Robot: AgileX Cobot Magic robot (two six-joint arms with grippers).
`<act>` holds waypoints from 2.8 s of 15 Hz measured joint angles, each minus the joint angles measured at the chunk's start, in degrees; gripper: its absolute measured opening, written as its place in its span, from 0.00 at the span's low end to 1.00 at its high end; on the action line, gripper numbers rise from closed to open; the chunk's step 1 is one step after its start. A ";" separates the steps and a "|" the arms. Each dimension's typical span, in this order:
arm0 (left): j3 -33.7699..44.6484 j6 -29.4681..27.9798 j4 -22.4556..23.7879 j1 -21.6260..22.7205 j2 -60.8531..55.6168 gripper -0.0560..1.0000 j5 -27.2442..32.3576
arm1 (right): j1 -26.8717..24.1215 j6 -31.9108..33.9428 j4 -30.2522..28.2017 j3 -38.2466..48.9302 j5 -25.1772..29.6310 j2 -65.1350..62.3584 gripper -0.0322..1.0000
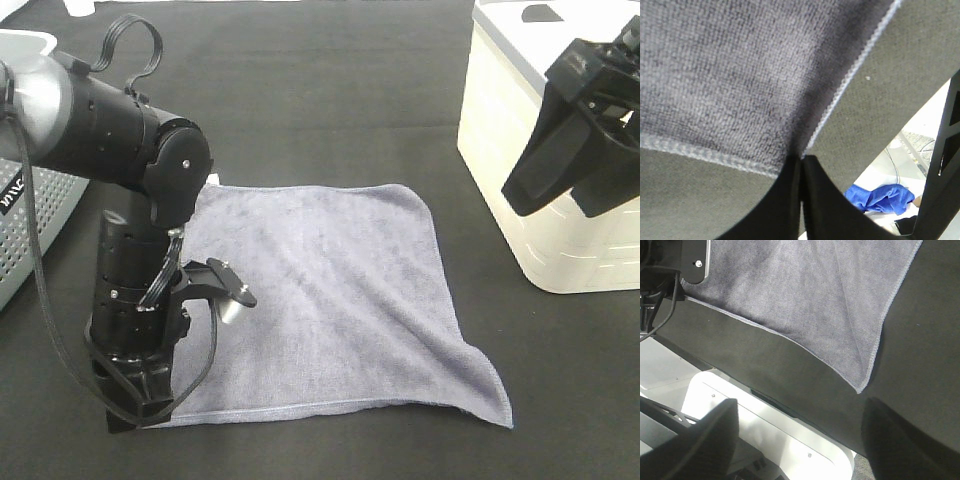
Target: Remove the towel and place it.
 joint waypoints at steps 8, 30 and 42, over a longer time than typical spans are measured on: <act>4.70 4.70 -1.95 0.00 -2.18 0.05 0.00 | 0.00 -0.69 0.00 0.00 0.00 0.00 0.68; -11.69 -32.14 1.66 2.92 -27.79 0.75 0.63 | 0.00 8.25 -4.81 -14.04 0.34 -0.74 0.72; 0.52 -31.91 6.19 44.86 -55.58 0.75 0.74 | -14.73 9.45 -11.86 -15.64 0.23 -9.05 0.72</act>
